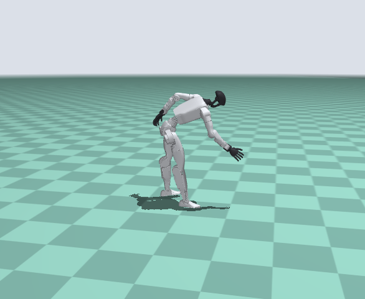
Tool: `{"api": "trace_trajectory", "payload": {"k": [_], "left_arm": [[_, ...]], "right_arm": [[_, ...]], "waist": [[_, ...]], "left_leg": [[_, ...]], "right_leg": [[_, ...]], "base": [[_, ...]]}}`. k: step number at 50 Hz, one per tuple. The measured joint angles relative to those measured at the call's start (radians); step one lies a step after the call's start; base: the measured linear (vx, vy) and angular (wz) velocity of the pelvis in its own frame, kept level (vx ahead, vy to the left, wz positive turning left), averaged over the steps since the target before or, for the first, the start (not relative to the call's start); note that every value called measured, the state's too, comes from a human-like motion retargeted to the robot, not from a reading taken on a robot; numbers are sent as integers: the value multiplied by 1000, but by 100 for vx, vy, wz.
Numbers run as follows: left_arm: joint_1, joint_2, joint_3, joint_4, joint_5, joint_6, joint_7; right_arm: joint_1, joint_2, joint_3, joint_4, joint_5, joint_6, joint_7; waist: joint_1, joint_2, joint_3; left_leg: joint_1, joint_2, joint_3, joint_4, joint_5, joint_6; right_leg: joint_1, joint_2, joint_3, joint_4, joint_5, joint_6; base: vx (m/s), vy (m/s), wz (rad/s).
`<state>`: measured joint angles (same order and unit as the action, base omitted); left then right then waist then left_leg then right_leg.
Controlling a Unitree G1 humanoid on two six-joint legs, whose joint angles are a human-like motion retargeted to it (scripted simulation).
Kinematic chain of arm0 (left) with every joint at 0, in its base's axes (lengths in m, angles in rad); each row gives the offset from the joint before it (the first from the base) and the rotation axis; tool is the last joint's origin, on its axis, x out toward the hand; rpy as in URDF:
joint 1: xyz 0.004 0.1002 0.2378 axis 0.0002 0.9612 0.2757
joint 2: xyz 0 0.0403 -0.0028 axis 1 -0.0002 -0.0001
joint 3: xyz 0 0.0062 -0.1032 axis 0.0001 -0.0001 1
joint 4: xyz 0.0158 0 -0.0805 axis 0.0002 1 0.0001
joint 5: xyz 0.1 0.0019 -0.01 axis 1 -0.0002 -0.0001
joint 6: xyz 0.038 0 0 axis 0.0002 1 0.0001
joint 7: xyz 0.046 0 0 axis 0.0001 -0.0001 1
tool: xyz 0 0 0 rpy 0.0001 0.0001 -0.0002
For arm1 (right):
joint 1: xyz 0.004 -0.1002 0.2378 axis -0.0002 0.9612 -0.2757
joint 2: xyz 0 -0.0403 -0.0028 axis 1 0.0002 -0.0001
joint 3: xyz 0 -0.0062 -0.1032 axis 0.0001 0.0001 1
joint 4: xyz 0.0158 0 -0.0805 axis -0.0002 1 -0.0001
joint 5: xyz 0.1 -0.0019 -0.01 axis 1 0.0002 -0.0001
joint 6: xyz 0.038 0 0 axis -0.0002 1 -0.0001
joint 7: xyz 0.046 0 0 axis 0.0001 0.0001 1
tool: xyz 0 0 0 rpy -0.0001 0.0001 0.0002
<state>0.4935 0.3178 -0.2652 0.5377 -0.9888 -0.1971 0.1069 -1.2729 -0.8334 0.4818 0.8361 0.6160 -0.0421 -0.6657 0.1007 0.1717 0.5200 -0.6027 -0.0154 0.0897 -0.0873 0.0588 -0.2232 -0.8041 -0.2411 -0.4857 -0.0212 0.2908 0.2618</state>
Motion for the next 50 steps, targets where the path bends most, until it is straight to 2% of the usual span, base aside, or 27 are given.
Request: {"api": "trace_trajectory", "payload": {"k": [5,12,18,25,38,50], "left_arm": [[-45,-27,91,76,81,-1,33],[-70,-5,174,199,182,-6,69],[-116,33,220,284,230,-9,100],[-171,77,245,335,235,-19,128],[-229,111,258,338,235,-30,115],[-186,103,230,332,275,-28,84]], "right_arm": [[88,-39,-70,-133,-17,-14,16],[122,-105,-86,-255,36,-44,78],[-27,-190,-10,-272,112,-56,132],[-325,-241,127,-197,190,-58,166],[-778,-227,396,34,227,-25,190],[-953,-183,479,171,223,-8,209]], "waist": [[16,-55,-29],[27,-152,-189],[9,-221,-308],[-14,-274,-402],[-8,-323,-476],[15,-330,-480]], "left_leg": [[245,17,30,0,-76,-9],[470,39,101,0,-146,-37],[591,38,122,0,-183,-38],[666,46,130,29,-231,-38],[709,53,147,41,-250,-38],[639,49,185,35,-230,-38]], "right_leg": [[219,23,7,-16,-40,0],[411,45,34,1,-101,0],[510,40,59,38,-143,0],[570,36,80,88,-180,0],[613,49,96,84,-194,0],[541,77,119,31,-129,0]], "base": [[16,6,-57],[17,15,-46],[10,18,-26],[4,11,-13],[0,1,-2],[-1,-1,-7]]}}
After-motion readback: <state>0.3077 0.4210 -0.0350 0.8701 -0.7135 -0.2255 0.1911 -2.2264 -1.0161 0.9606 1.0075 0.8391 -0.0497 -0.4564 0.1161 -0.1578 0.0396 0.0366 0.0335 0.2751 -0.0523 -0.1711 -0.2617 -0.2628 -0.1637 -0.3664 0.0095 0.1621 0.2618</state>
